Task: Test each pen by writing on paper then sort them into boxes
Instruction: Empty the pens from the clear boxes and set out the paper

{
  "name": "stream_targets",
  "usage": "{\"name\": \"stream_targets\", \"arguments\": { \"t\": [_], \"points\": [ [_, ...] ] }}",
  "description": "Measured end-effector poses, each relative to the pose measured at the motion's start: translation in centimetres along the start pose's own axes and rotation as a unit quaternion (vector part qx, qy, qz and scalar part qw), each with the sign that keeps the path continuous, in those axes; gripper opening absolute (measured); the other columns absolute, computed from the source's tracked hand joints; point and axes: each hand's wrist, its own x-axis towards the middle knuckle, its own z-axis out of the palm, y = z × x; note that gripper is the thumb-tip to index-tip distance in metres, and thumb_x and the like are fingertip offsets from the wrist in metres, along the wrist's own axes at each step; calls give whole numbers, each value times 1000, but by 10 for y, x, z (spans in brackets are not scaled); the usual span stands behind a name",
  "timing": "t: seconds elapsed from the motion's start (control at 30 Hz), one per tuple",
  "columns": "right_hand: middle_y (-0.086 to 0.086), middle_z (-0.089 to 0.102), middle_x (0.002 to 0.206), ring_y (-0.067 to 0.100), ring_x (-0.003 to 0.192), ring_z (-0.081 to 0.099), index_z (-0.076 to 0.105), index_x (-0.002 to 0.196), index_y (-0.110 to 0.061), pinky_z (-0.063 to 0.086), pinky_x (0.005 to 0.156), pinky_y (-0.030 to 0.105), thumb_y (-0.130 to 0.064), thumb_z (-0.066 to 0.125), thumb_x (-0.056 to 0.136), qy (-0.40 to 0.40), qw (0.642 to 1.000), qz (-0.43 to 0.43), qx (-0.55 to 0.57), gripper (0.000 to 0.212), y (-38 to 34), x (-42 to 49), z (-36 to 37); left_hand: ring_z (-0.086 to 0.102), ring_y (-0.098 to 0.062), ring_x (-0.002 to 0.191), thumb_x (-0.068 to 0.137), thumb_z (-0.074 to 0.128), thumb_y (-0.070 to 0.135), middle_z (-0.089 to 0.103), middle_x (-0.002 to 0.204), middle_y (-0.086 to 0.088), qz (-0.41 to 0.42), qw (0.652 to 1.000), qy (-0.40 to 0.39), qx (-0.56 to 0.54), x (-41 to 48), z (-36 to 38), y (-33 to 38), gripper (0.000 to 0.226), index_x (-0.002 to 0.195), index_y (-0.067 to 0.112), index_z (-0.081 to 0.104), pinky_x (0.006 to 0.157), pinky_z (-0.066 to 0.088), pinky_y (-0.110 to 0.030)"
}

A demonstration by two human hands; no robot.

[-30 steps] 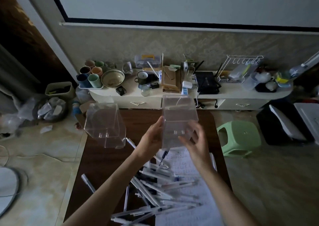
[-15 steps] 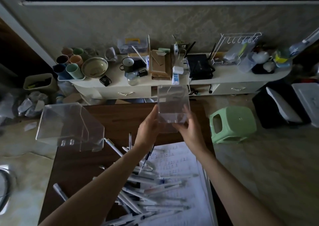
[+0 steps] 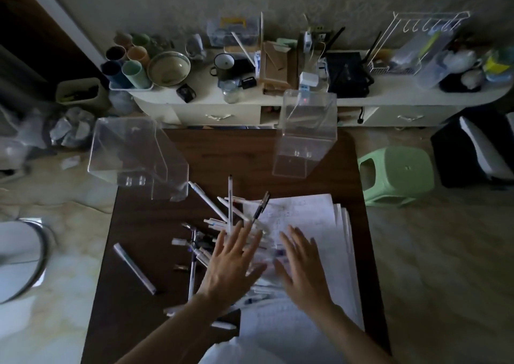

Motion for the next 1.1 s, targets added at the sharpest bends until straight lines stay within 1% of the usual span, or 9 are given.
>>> {"name": "stream_targets", "arguments": {
  "t": [0.1,0.23,0.5,0.6,0.67,0.73,0.8,0.97,1.1],
  "points": [
    [3,20,156,21,143,18,25,147,-22,11,113,42,-52,24,99,-36,996,-41,-74,57,-5,-25,25,17,-27,141,86,38,62,23,153,-11,35,998,-32,51,-44,34,-15,72,147,27,24,113,5,-47],
    [5,24,155,23,144,17,23,148,-20,20,110,46,-51,22,99,-35,992,-57,-109,58,1,-23,38,15,-25,142,85,43,59,17,155,-6,17,998,9,64,-48,49,-22,75,148,24,22,113,6,-47],
    [5,34,151,22,142,25,33,145,-18,24,110,47,-48,20,99,62,985,-97,-131,57,9,-23,54,17,-27,141,89,35,56,26,152,-11,62,989,115,72,-41,69,-27,67,143,16,35,110,14,-49],
    [2,37,150,21,140,29,37,143,-19,24,111,45,-49,20,98,89,981,-106,-137,56,11,-23,58,25,-30,138,88,35,56,32,149,-12,80,981,152,85,-40,72,-30,66,139,14,43,109,22,-50],
    [2,45,143,22,134,38,44,138,-18,29,108,41,-46,29,97,113,977,-108,-145,52,8,-20,59,35,-32,134,88,37,53,40,144,-14,98,976,176,86,-32,70,-34,63,133,12,50,104,31,-52],
    [3,57,127,24,117,51,53,128,-15,39,96,38,-41,36,93,145,970,-106,-166,46,3,-10,55,44,-34,127,88,38,49,48,138,-15,114,970,186,108,-18,66,-41,58,125,9,57,100,39,-49],
    [5,60,115,25,103,54,55,121,-13,43,85,37,-37,41,94,159,968,-84,-176,39,-3,8,48,49,-35,121,89,38,46,54,130,-16,110,962,202,145,-1,59,-45,53,116,7,60,96,41,-48],
    [10,45,135,25,125,38,48,130,-7,30,103,32,-31,43,99,150,984,-68,-71,39,-4,11,20,41,-33,129,89,29,57,49,136,-16,99,958,222,154,-22,35,-32,63,123,14,58,103,31,-52],
    [9,46,135,26,127,40,54,127,-7,33,104,33,-22,51,96,187,975,-93,-79,35,14,-54,18,12,-23,143,87,19,65,18,155,-5,162,956,172,174,-71,50,-19,71,143,26,34,114,6,-45]
  ]
}}
